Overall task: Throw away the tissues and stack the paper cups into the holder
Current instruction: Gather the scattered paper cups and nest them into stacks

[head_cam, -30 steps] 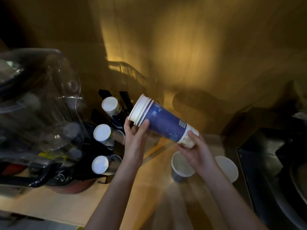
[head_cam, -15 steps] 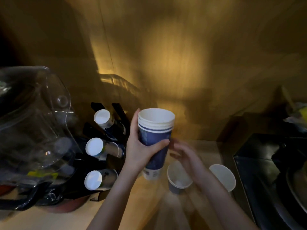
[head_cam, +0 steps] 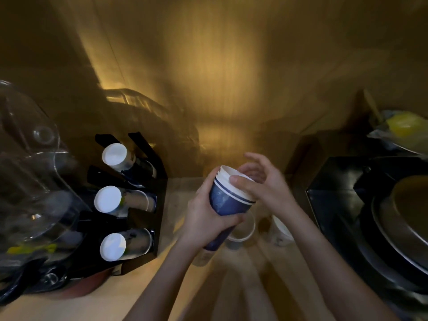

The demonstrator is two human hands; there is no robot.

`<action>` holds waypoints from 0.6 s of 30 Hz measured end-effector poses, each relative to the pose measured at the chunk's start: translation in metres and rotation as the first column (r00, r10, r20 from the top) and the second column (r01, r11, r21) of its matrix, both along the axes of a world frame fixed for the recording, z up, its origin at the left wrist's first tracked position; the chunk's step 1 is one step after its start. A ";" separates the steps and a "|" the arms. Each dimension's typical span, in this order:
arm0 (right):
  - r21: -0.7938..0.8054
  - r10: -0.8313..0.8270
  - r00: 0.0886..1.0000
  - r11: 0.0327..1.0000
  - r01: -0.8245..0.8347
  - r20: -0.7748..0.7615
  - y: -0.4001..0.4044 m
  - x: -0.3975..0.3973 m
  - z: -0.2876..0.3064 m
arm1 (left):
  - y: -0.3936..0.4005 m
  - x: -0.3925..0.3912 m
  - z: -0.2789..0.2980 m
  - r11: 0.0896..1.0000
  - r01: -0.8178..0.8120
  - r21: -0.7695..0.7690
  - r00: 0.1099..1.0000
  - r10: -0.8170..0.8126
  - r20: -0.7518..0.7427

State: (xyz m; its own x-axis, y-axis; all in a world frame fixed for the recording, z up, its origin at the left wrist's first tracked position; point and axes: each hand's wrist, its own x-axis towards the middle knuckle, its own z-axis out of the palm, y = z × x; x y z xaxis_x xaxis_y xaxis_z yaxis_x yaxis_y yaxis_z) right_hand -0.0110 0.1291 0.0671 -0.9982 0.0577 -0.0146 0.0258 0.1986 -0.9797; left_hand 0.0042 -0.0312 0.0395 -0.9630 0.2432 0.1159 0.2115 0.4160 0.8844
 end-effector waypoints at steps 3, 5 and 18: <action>-0.066 -0.077 0.997 0.995 0.078 0.018 0.017 0.009 -0.001 | 0.013 0.005 -0.006 0.997 0.056 0.053 0.993 -0.061 0.098; -0.016 -0.077 0.995 0.997 0.078 0.069 0.025 0.017 -0.003 | 0.021 0.009 -0.010 0.993 0.086 0.080 0.986 -0.097 0.138; -0.047 -0.226 0.970 0.972 0.231 0.085 0.084 0.052 0.009 | 0.039 0.023 -0.022 0.939 0.210 0.273 0.894 -0.298 0.334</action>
State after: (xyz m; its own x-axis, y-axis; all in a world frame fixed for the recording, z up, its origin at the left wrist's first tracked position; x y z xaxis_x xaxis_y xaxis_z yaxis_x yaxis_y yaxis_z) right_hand 0.0414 0.2127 0.0761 -0.9542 0.2812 -0.1018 0.1411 0.1231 -0.9823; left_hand 0.0268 0.0075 0.0178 -0.8559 0.4947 -0.1503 -0.0721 0.1737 0.9822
